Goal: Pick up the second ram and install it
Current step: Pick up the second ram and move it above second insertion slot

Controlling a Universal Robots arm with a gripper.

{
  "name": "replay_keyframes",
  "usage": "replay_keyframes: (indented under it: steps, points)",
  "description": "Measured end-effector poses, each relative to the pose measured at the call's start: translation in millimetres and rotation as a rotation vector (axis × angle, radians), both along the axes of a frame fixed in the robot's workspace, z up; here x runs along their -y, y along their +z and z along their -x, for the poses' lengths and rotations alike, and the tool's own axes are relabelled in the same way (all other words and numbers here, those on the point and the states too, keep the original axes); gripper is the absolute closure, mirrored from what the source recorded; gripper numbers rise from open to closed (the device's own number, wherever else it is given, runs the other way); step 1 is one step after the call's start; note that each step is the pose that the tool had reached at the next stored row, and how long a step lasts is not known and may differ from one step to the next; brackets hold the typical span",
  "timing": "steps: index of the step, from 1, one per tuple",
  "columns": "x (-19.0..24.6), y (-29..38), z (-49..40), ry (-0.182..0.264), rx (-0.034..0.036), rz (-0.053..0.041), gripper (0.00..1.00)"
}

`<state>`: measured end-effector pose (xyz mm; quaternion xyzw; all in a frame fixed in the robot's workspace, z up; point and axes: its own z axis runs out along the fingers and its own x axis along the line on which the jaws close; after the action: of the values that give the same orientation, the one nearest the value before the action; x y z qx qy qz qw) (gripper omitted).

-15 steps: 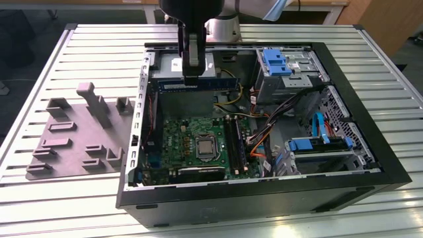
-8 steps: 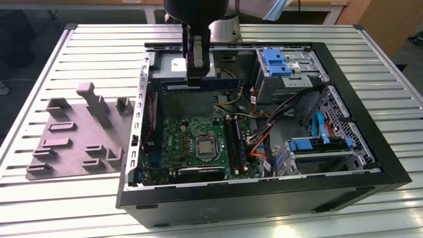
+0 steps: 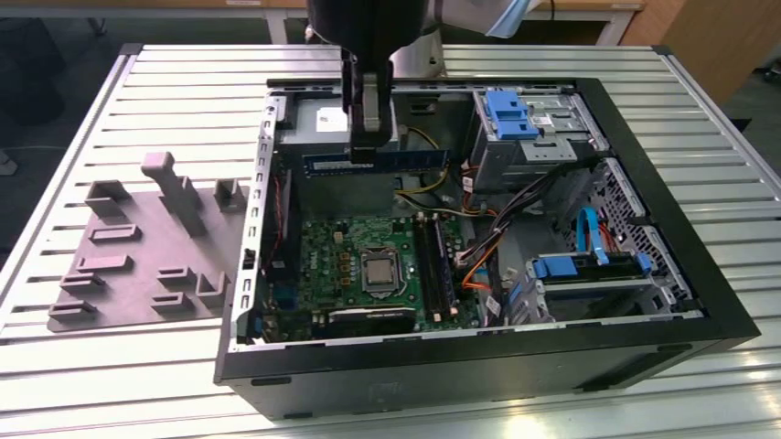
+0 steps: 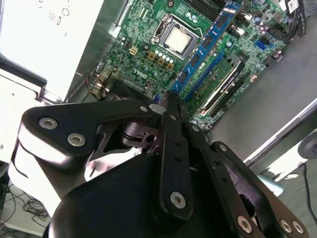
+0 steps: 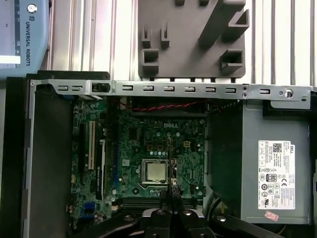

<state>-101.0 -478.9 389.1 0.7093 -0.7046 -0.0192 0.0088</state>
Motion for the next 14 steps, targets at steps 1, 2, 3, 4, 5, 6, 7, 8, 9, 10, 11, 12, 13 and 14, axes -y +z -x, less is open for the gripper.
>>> replay_keyframes:
  steps: [1, 2, 3, 4, 5, 6, 7, 8, 9, 10, 11, 12, 13, 14]
  points:
    - [0.0, -1.1, -0.2, 0.0, 0.0, 0.0, 0.88]
    - [0.0, -2.2, -0.4, 0.0, 0.0, 0.0, 0.88]
    - [0.0, -3.4, -0.6, 0.0, -0.0001, 0.0, 0.88]
    - [0.0, -4.8, -0.8, 0.0, -0.0001, 0.0001, 0.88]
    - [0.0, -6.1, -0.9, 0.0, 0.0, 0.0001, 0.88]
    - [0.0, -7.3, -1.0, 0.0, 0.0, 0.0, 0.88]
    - [0.0, -8.5, -1.1, 0.0, 0.0, 0.0, 0.88]
    - [0.0, -9.6, -1.1, 0.0, -0.0001, 0.0, 0.88]
    - [0.0, -10.6, -1.2, 0.0, -0.0001, 0.0, 0.88]
    - [0.0, -11.7, -1.3, 0.0, -0.0001, 0.0001, 0.88]
    - [0.0, -12.8, -1.3, 0.0, 0.0, 0.0, 0.88]
    - [0.0, -13.8, -1.4, 0.0, 0.0, 0.0, 0.88]
    - [0.0, -14.9, -1.5, 0.0, -0.0001, 0.0, 0.88]
    - [0.0, -15.9, -1.5, 0.0, -0.0001, 0.0, 0.88]
